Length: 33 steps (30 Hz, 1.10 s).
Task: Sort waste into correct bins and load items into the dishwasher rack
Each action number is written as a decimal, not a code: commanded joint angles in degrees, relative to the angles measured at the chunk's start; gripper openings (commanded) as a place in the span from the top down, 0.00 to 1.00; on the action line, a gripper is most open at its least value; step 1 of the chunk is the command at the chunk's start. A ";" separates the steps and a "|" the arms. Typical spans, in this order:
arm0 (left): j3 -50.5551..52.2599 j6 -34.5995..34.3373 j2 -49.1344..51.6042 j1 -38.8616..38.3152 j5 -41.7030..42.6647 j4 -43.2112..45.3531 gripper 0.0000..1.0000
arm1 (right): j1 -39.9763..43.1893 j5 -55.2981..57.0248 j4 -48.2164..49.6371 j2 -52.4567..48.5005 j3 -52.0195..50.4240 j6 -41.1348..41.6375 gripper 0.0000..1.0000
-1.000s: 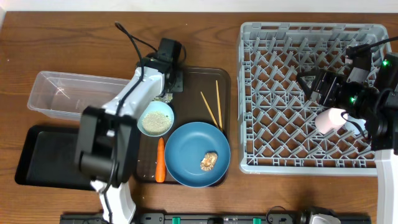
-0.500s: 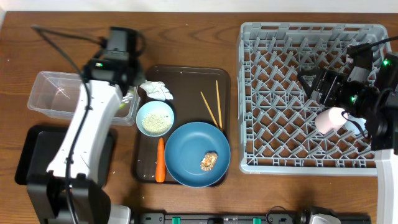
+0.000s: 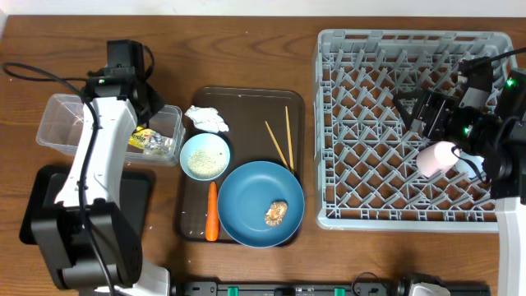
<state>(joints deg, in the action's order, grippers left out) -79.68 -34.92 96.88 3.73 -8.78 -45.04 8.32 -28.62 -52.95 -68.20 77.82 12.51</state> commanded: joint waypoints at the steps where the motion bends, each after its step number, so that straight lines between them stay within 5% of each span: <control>1: -1.03 8.46 -3.26 -2.89 5.03 0.50 0.36 | -0.48 0.13 0.04 -0.22 0.13 -1.03 0.20; 8: -0.17 27.23 0.02 -12.81 6.19 2.49 0.38 | -0.48 0.15 0.04 -0.37 0.13 -1.01 0.19; 26: -0.07 30.86 21.49 -17.38 5.97 12.07 0.39 | -0.48 0.15 -1.79 -0.37 0.11 -1.05 0.18; 29: -0.04 30.84 22.60 -17.38 6.91 12.90 0.52 | -0.48 0.15 -2.16 -0.37 0.11 -1.07 0.18; 33: -0.11 30.82 22.16 -17.46 9.55 13.00 0.94 | -0.48 0.13 -2.19 -0.37 0.11 -1.07 0.18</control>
<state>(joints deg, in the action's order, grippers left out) -79.68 -4.56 118.04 -13.47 -1.54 -31.99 8.32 -28.62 -55.07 -68.27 77.82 12.49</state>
